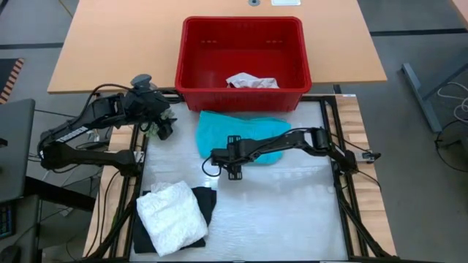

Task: Fold Laundry from Bin
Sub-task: Fold the blue shorts

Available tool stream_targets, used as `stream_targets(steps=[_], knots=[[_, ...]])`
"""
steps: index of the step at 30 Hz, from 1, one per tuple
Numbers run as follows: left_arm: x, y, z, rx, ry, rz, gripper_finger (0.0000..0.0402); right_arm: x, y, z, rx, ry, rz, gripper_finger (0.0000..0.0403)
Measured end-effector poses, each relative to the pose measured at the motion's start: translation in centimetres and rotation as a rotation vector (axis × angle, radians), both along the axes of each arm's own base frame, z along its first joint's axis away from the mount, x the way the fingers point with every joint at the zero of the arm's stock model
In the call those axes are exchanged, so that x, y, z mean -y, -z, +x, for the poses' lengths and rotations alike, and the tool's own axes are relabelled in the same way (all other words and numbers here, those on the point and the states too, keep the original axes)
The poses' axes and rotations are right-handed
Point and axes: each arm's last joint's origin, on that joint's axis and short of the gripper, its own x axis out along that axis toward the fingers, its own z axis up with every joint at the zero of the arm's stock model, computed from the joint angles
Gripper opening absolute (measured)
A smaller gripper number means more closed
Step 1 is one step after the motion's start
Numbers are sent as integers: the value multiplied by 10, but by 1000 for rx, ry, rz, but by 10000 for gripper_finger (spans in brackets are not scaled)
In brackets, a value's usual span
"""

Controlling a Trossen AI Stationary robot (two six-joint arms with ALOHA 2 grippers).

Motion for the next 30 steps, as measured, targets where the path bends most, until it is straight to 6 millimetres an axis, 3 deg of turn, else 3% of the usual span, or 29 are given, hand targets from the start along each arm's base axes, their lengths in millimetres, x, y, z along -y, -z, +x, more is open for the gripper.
stream_targets(steps=[8,11,14,18,20,24,30], knots=[[0,0,0,-4,5,5,254,7,21,-4,-8,47,-49,264],[0,0,0,-3,2,3,254,13,25,-5,-22,101,-47,239],[0,0,0,-3,-6,5,254,19,33,-6,-39,168,9,180],[-1,7,1,2,-36,-30,254,20,47,-6,-55,251,85,52],[-1,14,3,-8,-43,-62,254,19,48,-6,-42,277,93,23],[0,20,4,-12,-33,-97,254,17,32,3,19,296,99,22],[2,16,-3,41,-68,-115,254,23,-14,33,231,322,193,22]])
